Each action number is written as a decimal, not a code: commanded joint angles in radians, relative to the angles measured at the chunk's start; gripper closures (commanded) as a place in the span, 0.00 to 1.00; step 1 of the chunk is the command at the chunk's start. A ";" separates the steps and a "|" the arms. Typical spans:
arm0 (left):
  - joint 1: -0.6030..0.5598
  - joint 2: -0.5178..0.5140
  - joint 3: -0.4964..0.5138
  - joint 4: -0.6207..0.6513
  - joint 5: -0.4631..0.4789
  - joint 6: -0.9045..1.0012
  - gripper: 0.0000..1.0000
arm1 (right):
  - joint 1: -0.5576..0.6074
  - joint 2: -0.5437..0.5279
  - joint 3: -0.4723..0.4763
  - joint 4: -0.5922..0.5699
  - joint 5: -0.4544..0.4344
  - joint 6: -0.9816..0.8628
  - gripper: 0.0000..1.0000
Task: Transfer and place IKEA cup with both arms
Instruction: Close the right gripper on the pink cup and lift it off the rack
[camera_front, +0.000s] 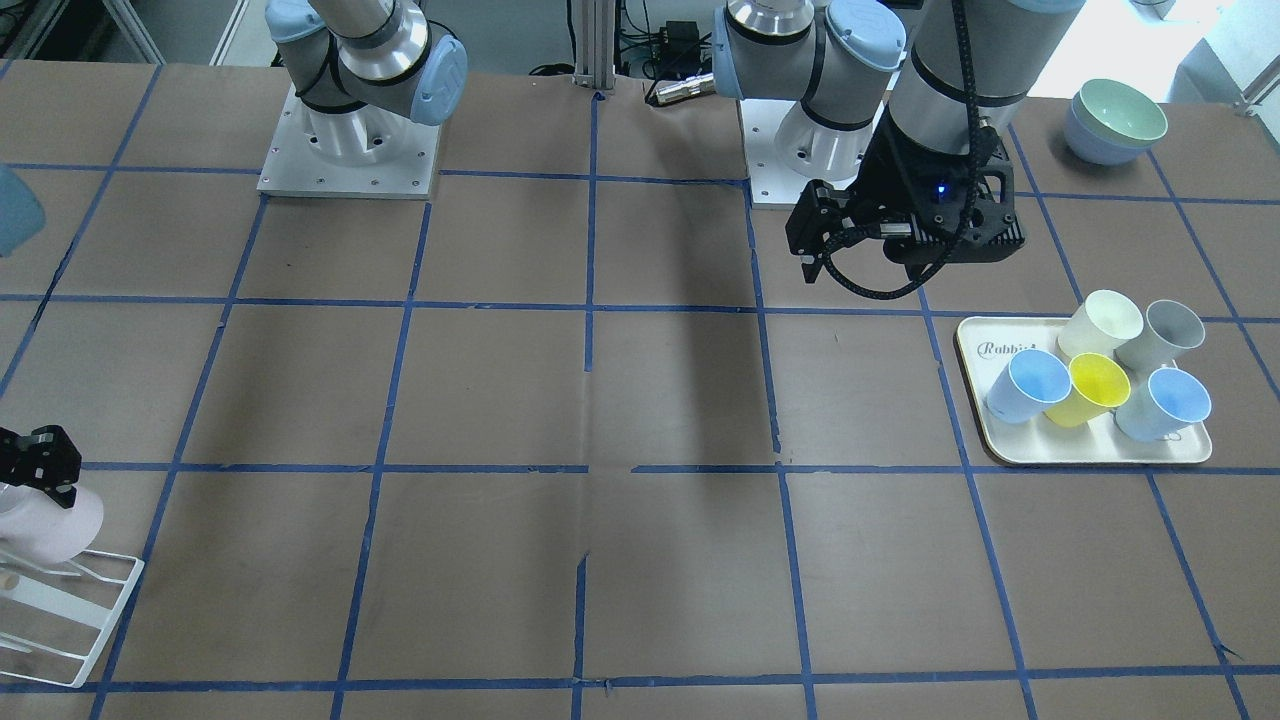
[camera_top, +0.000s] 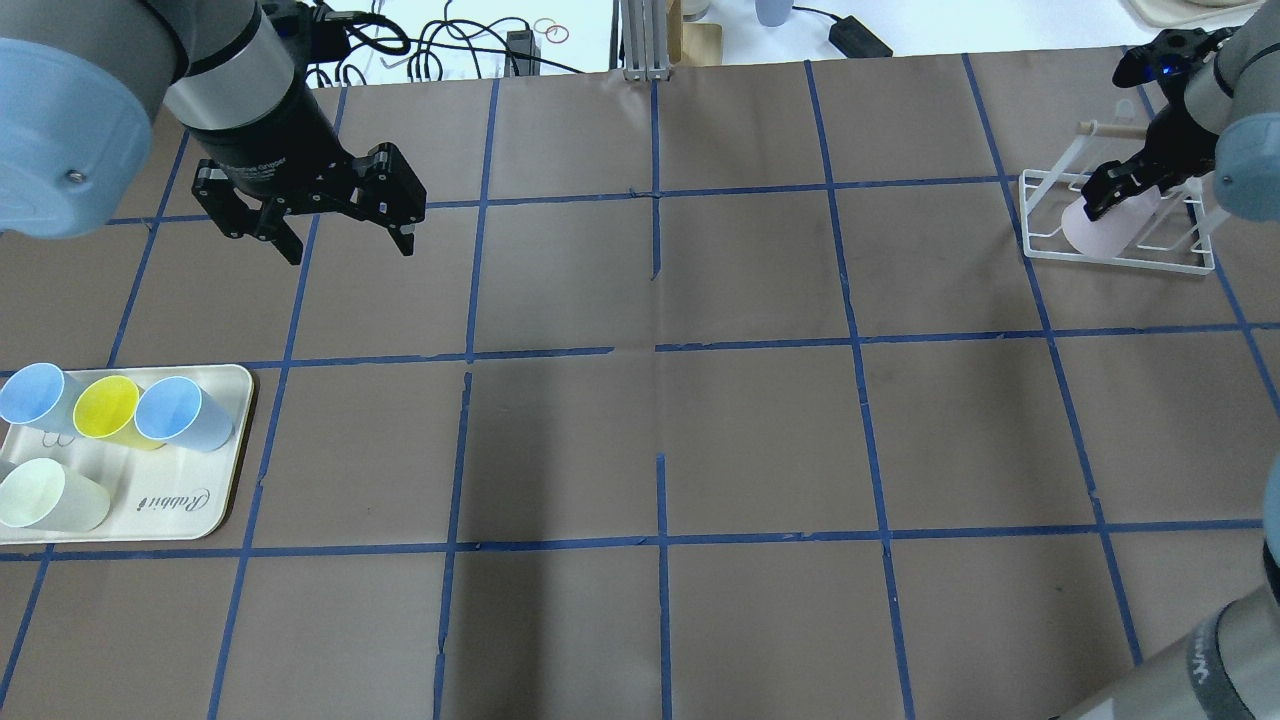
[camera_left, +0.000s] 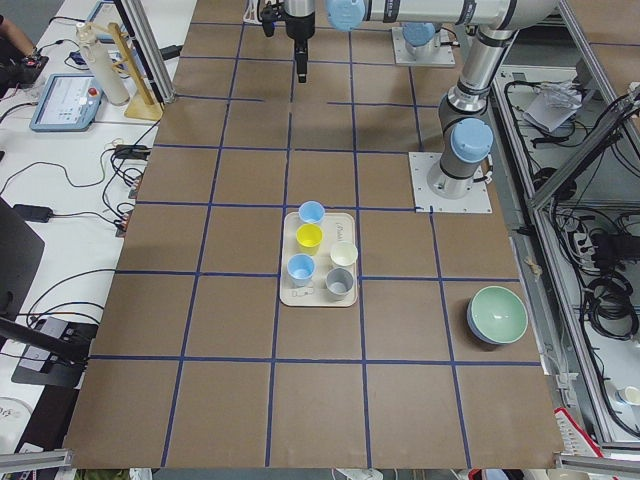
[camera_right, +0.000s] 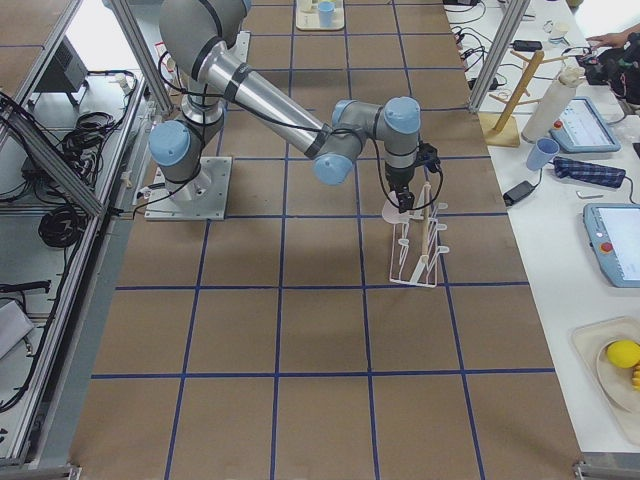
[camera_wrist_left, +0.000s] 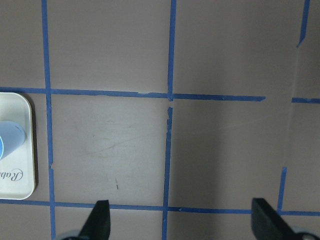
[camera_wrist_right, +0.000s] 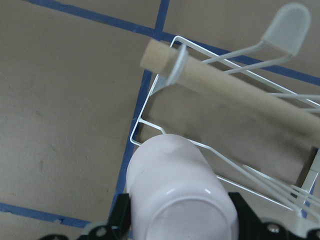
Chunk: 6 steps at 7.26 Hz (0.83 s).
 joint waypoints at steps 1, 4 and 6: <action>0.000 0.000 0.000 0.000 -0.001 0.000 0.00 | 0.000 -0.022 -0.001 0.051 -0.004 -0.071 0.96; 0.000 -0.002 0.002 0.000 -0.001 0.000 0.00 | 0.000 -0.028 -0.050 0.052 -0.005 -0.177 0.96; 0.000 -0.002 -0.002 0.000 0.001 0.000 0.00 | 0.000 -0.030 -0.104 0.053 -0.004 -0.210 0.97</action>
